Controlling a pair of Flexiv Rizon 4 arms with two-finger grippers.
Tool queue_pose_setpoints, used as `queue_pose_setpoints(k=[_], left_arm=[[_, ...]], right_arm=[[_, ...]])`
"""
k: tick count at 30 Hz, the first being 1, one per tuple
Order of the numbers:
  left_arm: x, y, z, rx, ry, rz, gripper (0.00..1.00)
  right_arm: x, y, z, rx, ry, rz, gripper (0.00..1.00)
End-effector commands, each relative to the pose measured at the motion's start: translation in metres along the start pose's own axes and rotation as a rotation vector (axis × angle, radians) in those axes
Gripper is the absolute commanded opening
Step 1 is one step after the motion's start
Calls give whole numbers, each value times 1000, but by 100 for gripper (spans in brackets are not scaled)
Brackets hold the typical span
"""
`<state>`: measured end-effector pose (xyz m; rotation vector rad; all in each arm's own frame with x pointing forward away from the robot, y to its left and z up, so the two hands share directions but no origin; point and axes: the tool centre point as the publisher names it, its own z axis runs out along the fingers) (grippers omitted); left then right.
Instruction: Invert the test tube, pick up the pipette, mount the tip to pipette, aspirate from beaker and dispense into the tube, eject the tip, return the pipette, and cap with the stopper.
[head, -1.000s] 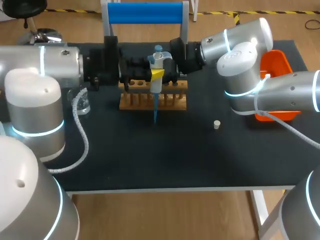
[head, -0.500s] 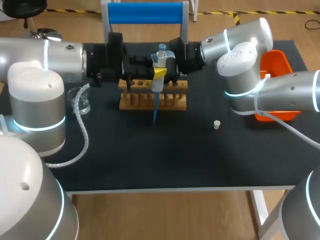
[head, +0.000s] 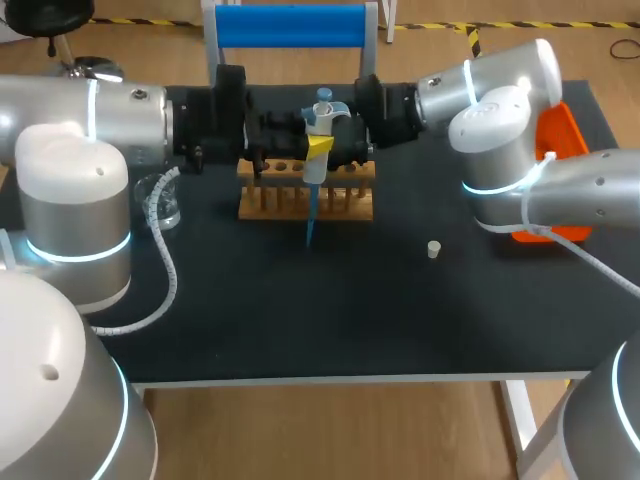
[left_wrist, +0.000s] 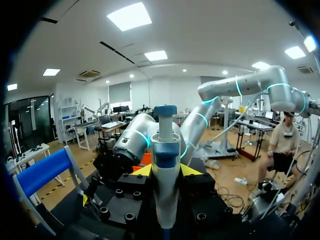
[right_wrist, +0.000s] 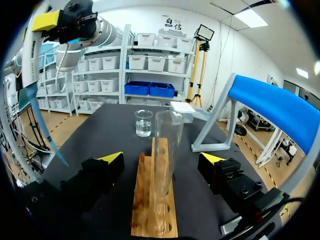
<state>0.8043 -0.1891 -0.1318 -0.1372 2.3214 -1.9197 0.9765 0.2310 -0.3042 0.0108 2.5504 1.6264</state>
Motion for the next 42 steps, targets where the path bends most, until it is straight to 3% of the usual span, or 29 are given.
queue_pose_setpoints(k=[1, 11, 22, 42], left_arm=[[0, -1, 0, -1, 0, 0, 0], [0, -1, 0, -1, 0, 0, 0], [0, -1, 0, -1, 0, 0, 0], [0, -1, 0, -1, 0, 0, 0]], right_arm=[[8, -5, -27, -23, -10, 5, 100], [33, -14, -69, -89, 20, -6, 100], [75, 15, -117, -234, 49, -23, 100], [139, 60, -123, -384, 95, 47, 100]])
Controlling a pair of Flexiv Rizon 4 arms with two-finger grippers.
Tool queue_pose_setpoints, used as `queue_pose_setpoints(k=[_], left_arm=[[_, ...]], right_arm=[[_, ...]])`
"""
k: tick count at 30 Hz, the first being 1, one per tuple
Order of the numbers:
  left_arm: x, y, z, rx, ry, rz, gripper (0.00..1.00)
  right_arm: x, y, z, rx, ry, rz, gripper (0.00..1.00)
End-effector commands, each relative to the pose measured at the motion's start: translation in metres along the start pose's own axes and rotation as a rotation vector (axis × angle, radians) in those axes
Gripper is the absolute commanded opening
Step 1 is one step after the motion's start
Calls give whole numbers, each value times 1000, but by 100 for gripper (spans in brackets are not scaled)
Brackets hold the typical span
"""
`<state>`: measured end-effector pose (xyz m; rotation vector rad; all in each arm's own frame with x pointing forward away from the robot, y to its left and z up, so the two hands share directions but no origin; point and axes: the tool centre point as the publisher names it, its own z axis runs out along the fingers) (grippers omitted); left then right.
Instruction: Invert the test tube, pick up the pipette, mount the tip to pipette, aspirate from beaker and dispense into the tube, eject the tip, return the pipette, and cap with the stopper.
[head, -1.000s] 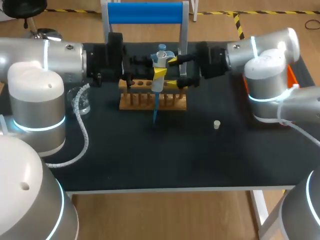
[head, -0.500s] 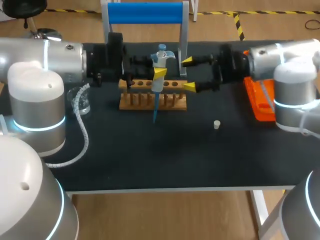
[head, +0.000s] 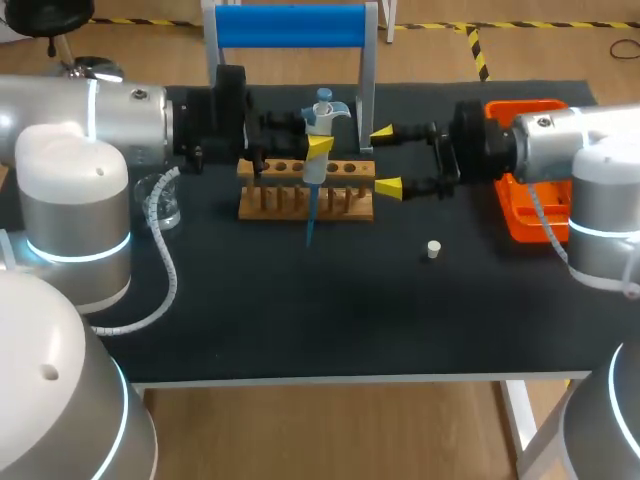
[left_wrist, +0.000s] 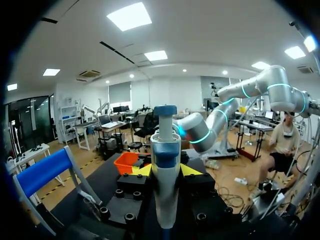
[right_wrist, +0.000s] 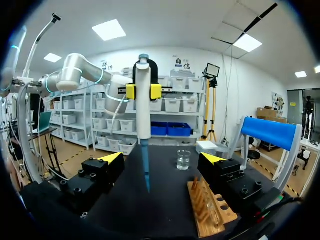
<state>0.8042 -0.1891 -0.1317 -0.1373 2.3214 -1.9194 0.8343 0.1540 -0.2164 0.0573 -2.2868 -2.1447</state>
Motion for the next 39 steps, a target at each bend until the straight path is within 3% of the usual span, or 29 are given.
queue_pose_setpoints(k=[1, 11, 26, 39], left_arm=[[0, -1, 0, -1, 0, 0, 0], [0, -1, 0, -1, 0, 0, 0], [0, -1, 0, -1, 0, 0, 0], [0, -1, 0, -1, 0, 0, 0]], right_arm=[[14, 8, 3, -27, -25, -4, 100], [35, 20, 26, -89, -2, 5, 100], [36, 35, 50, -110, 11, 11, 100], [31, 41, 70, -105, 23, 28, 74]])
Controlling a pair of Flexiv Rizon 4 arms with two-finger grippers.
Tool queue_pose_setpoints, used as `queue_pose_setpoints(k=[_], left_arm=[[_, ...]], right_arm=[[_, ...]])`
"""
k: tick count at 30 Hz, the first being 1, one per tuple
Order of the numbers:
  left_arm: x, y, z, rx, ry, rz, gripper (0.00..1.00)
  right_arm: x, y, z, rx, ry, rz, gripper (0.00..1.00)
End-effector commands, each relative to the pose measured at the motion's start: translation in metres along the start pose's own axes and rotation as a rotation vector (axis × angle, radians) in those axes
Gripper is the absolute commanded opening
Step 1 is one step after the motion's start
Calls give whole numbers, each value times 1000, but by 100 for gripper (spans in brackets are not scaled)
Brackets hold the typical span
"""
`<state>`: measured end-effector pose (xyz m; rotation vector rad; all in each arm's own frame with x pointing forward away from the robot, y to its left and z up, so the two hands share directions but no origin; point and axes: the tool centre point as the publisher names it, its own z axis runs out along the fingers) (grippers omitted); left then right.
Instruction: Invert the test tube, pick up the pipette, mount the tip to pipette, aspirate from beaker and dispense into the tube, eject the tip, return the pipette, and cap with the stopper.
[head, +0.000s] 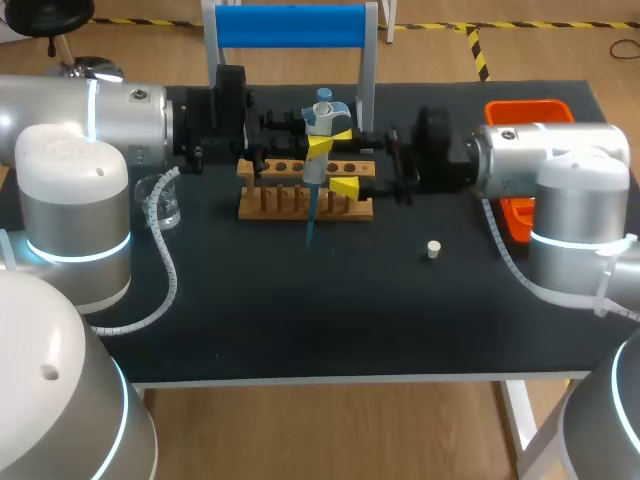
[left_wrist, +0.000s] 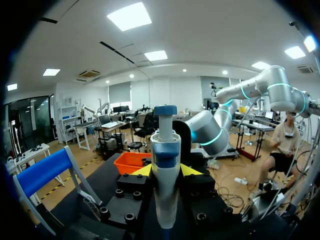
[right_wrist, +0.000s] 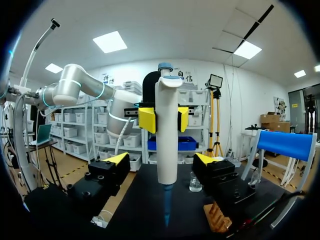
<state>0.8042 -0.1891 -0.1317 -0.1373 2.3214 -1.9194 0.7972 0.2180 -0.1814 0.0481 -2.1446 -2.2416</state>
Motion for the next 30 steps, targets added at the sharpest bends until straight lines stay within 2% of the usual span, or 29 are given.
queue_pose_setpoints(k=[1, 7, 30], left_arm=[[0, -1, 0, -1, 0, 0, 0], [0, -1, 0, -1, 0, 0, 0], [0, -1, 0, -1, 0, 0, 0]], right_arm=[[-3, 1, 8, 4, 4, 4, 71], [-3, 2, 15, 5, 12, 6, 61], [-3, 0, 31, -3, 46, 13, 55]])
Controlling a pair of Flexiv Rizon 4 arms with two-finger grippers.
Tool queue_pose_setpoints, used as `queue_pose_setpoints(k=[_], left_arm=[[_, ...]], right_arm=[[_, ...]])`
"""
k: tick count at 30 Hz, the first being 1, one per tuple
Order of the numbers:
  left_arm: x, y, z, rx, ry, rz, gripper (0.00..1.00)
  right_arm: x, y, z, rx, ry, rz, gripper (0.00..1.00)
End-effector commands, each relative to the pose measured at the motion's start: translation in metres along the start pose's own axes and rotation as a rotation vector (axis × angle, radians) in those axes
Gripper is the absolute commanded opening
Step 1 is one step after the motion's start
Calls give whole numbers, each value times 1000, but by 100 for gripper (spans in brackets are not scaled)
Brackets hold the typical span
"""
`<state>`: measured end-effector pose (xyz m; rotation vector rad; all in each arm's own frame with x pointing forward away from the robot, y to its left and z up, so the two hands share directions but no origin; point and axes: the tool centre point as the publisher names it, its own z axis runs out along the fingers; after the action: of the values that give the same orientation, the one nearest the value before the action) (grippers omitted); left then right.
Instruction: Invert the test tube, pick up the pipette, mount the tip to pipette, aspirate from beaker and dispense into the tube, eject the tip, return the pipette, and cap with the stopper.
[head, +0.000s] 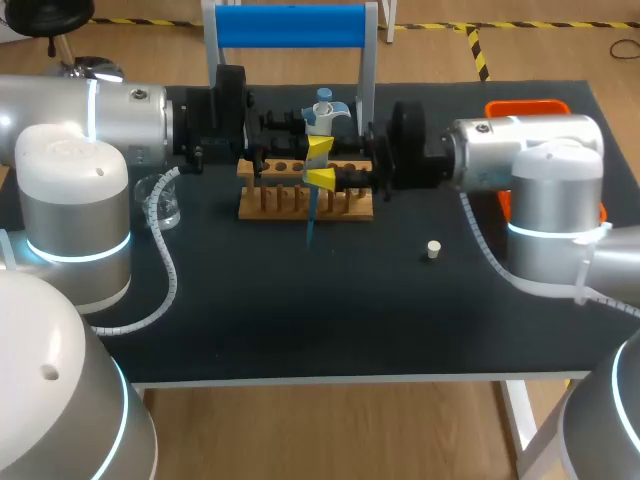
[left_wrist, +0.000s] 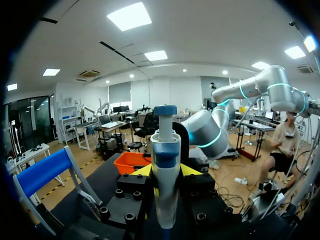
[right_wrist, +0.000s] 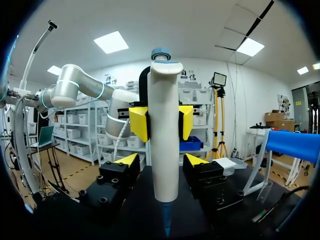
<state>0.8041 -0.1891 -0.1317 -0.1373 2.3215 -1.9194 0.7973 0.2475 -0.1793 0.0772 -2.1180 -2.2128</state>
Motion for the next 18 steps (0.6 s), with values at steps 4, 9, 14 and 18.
queue_pose_setpoints(k=[4, 9, 14, 18], left_arm=[[0, -1, 0, -1, 0, 0, 0], [0, -1, 0, -1, 0, 0, 0], [0, -1, 0, -1, 0, 0, 0], [0, -1, 0, -1, 0, 0, 0]], right_arm=[[-1, -1, 2, -6, 9, -2, 50], [-1, -1, 4, -8, 14, -3, 47], [-1, 0, 4, -9, 18, -4, 42], [-1, 0, 5, -10, 18, -5, 0]])
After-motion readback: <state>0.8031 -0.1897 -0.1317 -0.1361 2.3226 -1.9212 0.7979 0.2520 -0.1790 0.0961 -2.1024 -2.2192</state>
